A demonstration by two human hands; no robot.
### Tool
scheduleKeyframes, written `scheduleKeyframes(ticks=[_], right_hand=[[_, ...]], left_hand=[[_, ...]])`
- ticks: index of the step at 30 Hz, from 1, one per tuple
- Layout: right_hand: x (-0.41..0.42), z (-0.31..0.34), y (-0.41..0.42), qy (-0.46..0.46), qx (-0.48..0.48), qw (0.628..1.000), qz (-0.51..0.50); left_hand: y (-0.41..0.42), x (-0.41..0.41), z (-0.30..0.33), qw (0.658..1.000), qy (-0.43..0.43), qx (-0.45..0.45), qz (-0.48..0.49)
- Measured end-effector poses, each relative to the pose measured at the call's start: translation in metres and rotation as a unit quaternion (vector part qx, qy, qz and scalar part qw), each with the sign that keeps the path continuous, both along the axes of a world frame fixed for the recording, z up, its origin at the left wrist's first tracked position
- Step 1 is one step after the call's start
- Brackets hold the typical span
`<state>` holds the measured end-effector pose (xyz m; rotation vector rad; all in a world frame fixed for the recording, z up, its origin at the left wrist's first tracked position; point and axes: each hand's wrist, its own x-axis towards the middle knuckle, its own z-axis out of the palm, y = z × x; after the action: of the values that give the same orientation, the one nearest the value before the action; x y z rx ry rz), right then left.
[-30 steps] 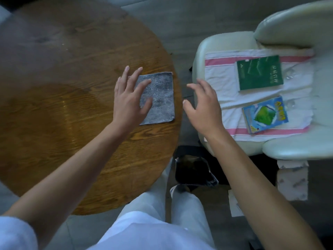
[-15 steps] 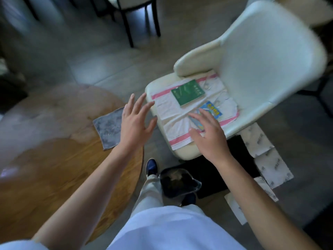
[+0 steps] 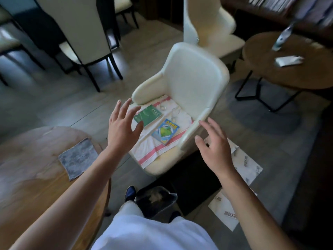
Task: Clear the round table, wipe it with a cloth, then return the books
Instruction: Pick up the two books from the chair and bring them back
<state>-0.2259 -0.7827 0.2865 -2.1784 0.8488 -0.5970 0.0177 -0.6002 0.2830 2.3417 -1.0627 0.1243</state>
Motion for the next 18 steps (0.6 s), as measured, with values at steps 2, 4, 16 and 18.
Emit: scheduleKeyframes(ticks=[2, 4, 16, 18], right_hand=[[-0.012, 0.005, -0.009, -0.003, -0.002, 1.0, -0.016], [-0.021, 0.009, -0.018, -0.005, -0.009, 0.999, -0.03], [0.023, -0.038, -0.055, 0.036, 0.051, 0.994, -0.085], [0.044, -0.054, -0.061, 0.048, 0.068, 0.992, -0.097]], left_hand=[[-0.01, -0.004, 0.005, 1.0, -0.003, -0.007, -0.014], [-0.019, -0.006, 0.006, 1.0, -0.01, -0.009, -0.028], [-0.067, 0.062, -0.047, 0.998, 0.002, 0.046, -0.037], [-0.077, 0.091, -0.066, 0.996, 0.012, 0.077, -0.04]])
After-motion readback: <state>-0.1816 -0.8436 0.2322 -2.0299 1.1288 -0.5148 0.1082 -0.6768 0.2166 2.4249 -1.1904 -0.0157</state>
